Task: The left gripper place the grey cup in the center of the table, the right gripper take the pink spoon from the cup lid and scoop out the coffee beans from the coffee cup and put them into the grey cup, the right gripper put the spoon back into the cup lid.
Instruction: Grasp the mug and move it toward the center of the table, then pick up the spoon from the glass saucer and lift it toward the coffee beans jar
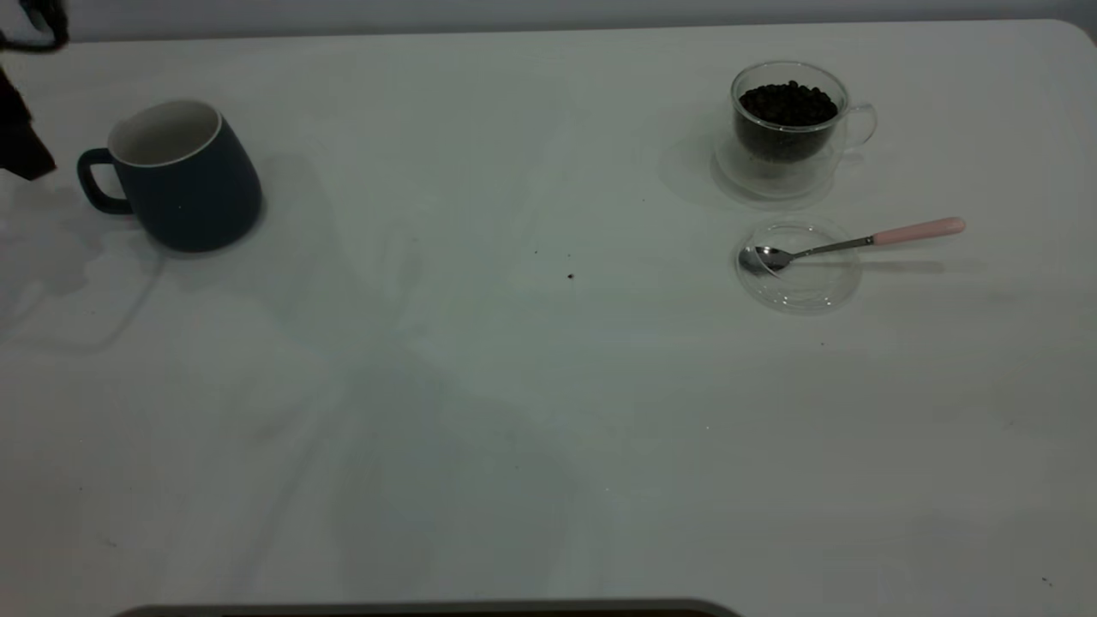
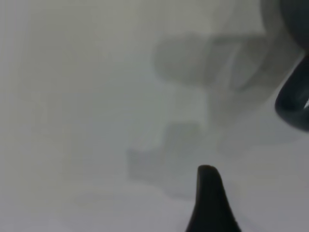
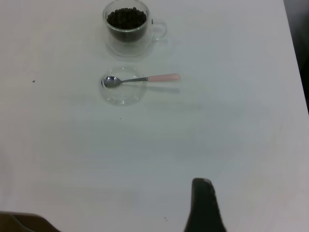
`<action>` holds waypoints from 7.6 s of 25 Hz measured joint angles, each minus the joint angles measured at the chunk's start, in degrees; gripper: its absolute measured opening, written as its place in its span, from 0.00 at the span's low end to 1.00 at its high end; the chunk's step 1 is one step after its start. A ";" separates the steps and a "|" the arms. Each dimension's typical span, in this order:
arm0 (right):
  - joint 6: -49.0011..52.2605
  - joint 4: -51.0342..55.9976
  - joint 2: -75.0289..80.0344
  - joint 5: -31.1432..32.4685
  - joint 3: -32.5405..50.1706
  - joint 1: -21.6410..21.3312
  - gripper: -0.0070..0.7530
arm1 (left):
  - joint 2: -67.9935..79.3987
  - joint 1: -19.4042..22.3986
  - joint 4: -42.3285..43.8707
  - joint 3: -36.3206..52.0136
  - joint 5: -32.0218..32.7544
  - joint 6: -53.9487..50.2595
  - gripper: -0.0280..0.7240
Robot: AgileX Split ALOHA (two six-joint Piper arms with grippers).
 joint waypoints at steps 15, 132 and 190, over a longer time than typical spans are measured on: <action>0.00 0.01 0.00 0.00 0.00 0.00 0.77 | 2.23 0.00 -29.22 -0.18 0.67 40.10 0.79; 0.00 0.07 0.00 0.00 0.00 0.00 0.77 | -132.16 -17.54 14.37 54.74 44.07 -84.97 0.79; -45.51 43.46 111.24 -27.64 -31.55 -9.41 0.78 | -132.16 -17.05 14.48 54.74 44.12 -84.97 0.79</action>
